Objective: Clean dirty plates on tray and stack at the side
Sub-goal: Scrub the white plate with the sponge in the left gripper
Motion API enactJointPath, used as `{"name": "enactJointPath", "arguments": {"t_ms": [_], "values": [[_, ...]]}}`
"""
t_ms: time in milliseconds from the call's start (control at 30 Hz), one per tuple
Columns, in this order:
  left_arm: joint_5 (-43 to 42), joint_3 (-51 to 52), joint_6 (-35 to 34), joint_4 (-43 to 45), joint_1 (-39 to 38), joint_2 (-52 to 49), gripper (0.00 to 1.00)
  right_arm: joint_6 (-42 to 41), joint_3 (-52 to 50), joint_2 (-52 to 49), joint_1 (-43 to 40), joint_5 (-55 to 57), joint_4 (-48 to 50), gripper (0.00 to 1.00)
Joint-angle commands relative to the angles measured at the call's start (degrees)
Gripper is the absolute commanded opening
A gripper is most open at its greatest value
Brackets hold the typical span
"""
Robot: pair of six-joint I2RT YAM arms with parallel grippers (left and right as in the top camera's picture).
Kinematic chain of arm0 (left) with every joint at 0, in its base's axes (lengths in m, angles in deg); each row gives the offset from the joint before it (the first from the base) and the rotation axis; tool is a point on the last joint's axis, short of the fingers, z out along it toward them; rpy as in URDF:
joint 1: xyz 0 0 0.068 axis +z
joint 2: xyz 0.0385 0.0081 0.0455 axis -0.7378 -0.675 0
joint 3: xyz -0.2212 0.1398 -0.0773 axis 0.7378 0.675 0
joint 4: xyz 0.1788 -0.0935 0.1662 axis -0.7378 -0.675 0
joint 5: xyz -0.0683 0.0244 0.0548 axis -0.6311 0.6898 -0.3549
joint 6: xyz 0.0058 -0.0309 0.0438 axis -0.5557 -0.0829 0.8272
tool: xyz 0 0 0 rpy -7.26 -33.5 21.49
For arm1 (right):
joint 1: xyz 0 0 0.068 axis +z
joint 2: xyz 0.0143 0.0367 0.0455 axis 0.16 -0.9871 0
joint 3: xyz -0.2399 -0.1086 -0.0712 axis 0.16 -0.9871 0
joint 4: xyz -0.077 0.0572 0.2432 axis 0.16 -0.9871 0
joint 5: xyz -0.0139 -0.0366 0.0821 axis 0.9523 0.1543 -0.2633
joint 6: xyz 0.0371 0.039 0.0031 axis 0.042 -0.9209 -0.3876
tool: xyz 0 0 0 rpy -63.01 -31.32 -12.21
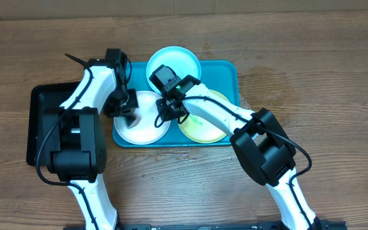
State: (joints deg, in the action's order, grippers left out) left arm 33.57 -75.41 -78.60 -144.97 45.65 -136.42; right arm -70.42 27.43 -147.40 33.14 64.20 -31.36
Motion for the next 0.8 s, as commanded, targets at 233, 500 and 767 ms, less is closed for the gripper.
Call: {"name": "enactJointPath", "arguments": {"t_ms": [233, 500, 767], "values": [[-10.3, -11.1, -0.9, -5.1, 1.0, -1.2, 0.04, 0.0, -0.4, -0.5, -0.7, 1.2, -0.2, 0.10], [-27.5, -3.1, 1.7, 4.0, -3.1, -1.2, 0.04, 0.0, -0.4, -0.5, -0.7, 1.2, 0.0, 0.10], [-14.1, 4.7, -0.4, 5.2, -4.5, -1.2, 0.04, 0.0, -0.4, -0.5, -0.7, 1.2, -0.1, 0.10]]}}
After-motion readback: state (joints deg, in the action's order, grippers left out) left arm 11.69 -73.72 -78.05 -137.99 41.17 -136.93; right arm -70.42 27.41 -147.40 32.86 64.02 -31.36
